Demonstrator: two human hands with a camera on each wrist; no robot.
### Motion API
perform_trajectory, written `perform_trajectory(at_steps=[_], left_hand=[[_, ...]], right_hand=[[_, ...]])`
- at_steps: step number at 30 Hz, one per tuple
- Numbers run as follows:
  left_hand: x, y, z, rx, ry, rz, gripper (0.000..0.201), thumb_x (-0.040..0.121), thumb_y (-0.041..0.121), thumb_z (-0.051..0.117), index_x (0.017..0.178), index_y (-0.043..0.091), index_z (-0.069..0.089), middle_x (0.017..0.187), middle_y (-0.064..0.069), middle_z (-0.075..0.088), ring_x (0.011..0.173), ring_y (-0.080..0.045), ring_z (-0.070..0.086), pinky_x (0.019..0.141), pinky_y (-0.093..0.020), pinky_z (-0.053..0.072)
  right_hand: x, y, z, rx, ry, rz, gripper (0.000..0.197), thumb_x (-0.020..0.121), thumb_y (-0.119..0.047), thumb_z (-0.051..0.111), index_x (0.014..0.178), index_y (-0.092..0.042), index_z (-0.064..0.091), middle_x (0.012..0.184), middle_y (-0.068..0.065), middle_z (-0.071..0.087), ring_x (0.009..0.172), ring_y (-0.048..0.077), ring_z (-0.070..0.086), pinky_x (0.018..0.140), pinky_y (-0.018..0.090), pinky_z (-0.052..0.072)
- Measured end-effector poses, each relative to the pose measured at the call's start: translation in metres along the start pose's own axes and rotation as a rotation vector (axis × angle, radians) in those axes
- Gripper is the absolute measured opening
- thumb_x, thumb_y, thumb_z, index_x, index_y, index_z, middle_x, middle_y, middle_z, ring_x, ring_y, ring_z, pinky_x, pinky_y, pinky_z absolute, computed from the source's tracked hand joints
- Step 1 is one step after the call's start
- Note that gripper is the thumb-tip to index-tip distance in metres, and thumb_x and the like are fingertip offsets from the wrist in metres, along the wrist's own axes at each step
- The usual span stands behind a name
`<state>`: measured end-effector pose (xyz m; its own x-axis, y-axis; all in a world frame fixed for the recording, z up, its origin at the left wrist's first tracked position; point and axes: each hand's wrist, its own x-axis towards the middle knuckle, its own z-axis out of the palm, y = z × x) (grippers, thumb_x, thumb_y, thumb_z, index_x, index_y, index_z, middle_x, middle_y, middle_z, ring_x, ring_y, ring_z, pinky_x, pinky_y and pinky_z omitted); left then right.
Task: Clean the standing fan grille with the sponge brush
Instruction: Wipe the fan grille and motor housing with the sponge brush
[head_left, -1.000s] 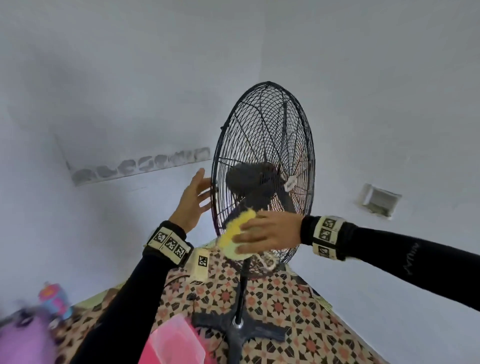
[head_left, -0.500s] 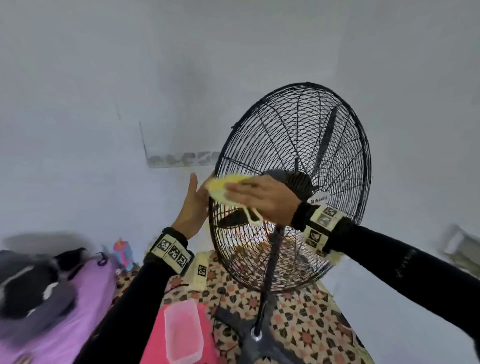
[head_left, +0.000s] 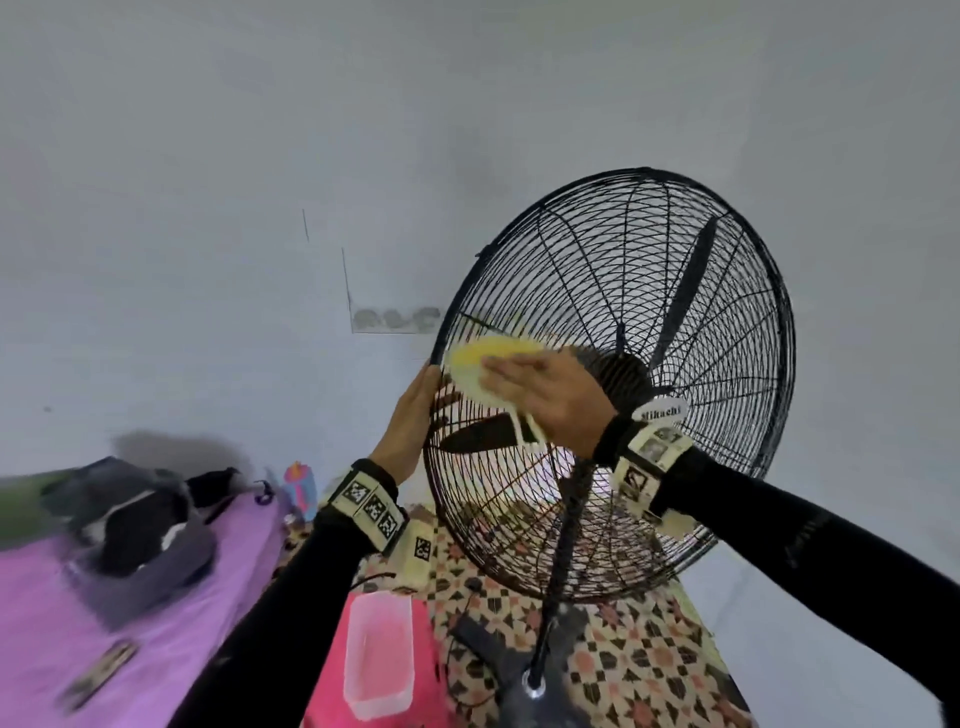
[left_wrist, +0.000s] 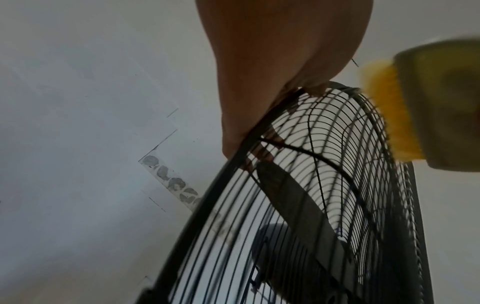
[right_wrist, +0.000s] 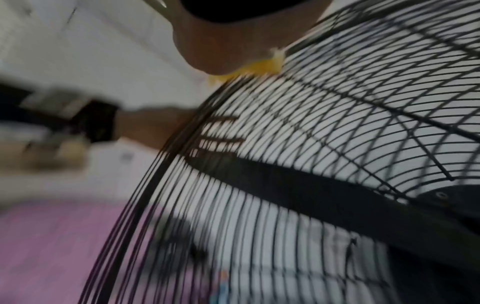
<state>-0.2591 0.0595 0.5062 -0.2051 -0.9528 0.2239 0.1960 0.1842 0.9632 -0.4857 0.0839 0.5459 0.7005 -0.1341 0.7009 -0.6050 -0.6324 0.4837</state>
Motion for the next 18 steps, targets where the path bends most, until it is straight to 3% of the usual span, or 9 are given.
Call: perform_trajectory(at_steps=[2, 4, 7, 9, 11, 13, 15, 16, 18], left_hand=[[-0.001, -0.001, 0.001, 0.015, 0.030, -0.002, 0.049, 0.105, 0.062, 0.035, 0.134, 0.032, 0.063, 0.136, 0.006, 0.068, 0.125, -0.019, 0.064, 0.108, -0.046, 0.049], [-0.003, -0.003, 0.001, 0.001, 0.069, -0.012, 0.038, 0.108, 0.059, 0.033, 0.120, 0.049, 0.068, 0.138, 0.009, 0.067, 0.126, -0.016, 0.064, 0.109, -0.050, 0.048], [-0.004, -0.008, 0.002, -0.006, 0.091, 0.034, 0.041, 0.109, 0.056, 0.032, 0.109, 0.054, 0.073, 0.135, 0.004, 0.068, 0.126, -0.021, 0.063, 0.110, -0.054, 0.047], [-0.002, -0.012, 0.006, -0.033, 0.141, 0.042, 0.041, 0.110, 0.052, 0.034, 0.106, 0.054, 0.074, 0.133, 0.003, 0.070, 0.123, -0.023, 0.065, 0.108, -0.052, 0.049], [0.000, -0.011, 0.010, -0.045, 0.192, 0.048, 0.038, 0.110, 0.052, 0.037, 0.108, 0.047, 0.075, 0.130, 0.001, 0.071, 0.122, -0.027, 0.065, 0.107, -0.054, 0.049], [0.002, -0.013, 0.009, -0.045, 0.222, 0.062, 0.037, 0.109, 0.052, 0.040, 0.109, 0.041, 0.076, 0.127, -0.001, 0.073, 0.122, -0.032, 0.065, 0.105, -0.058, 0.050], [0.004, -0.017, 0.008, -0.045, 0.240, 0.070, 0.034, 0.109, 0.051, 0.042, 0.109, 0.045, 0.075, 0.127, 0.000, 0.073, 0.120, -0.030, 0.067, 0.106, -0.060, 0.049], [0.004, -0.017, 0.009, -0.040, 0.251, 0.076, 0.036, 0.109, 0.050, 0.041, 0.105, 0.048, 0.076, 0.126, 0.000, 0.074, 0.118, -0.029, 0.069, 0.106, -0.060, 0.049], [0.002, -0.016, 0.012, -0.032, 0.260, 0.090, 0.040, 0.110, 0.047, 0.040, 0.099, 0.049, 0.078, 0.121, 0.000, 0.076, 0.112, -0.029, 0.071, 0.106, -0.061, 0.049]], right_hand=[[-0.030, -0.026, 0.016, 0.060, -0.175, -0.264, 0.039, 0.106, -0.015, 0.050, 0.145, -0.019, 0.044, 0.144, 0.007, 0.059, 0.114, 0.028, 0.061, 0.078, 0.042, 0.052], [-0.040, -0.036, 0.018, 0.094, -0.289, -0.357, 0.043, 0.104, -0.010, 0.052, 0.146, -0.017, 0.043, 0.144, 0.006, 0.058, 0.113, 0.025, 0.059, 0.077, 0.038, 0.051], [-0.011, -0.008, 0.005, 0.104, -0.069, -0.040, 0.058, 0.089, 0.001, 0.069, 0.142, -0.013, 0.051, 0.135, 0.007, 0.063, 0.102, 0.023, 0.062, 0.076, 0.040, 0.058], [-0.001, 0.012, -0.005, 0.065, 0.066, 0.171, 0.059, 0.086, 0.000, 0.068, 0.140, -0.014, 0.050, 0.134, 0.008, 0.064, 0.096, 0.027, 0.064, 0.075, 0.043, 0.058], [-0.011, 0.010, 0.001, 0.044, 0.055, 0.129, 0.054, 0.090, -0.004, 0.064, 0.141, -0.015, 0.047, 0.137, 0.008, 0.063, 0.100, 0.030, 0.067, 0.078, 0.045, 0.055], [-0.035, -0.012, 0.015, 0.095, -0.098, -0.078, 0.057, 0.091, -0.002, 0.065, 0.143, -0.016, 0.046, 0.139, 0.007, 0.062, 0.105, 0.029, 0.066, 0.081, 0.043, 0.053], [-0.050, -0.028, 0.016, 0.116, -0.264, -0.223, 0.061, 0.089, -0.002, 0.068, 0.143, -0.016, 0.044, 0.141, 0.006, 0.061, 0.107, 0.025, 0.063, 0.083, 0.036, 0.049], [-0.048, -0.025, 0.012, 0.117, -0.272, -0.235, 0.061, 0.088, -0.002, 0.068, 0.142, -0.016, 0.044, 0.140, 0.006, 0.062, 0.107, 0.025, 0.063, 0.083, 0.035, 0.049], [-0.033, -0.007, 0.002, 0.127, -0.139, -0.077, 0.061, 0.086, 0.001, 0.069, 0.141, -0.015, 0.046, 0.137, 0.006, 0.064, 0.106, 0.025, 0.065, 0.083, 0.040, 0.057]])
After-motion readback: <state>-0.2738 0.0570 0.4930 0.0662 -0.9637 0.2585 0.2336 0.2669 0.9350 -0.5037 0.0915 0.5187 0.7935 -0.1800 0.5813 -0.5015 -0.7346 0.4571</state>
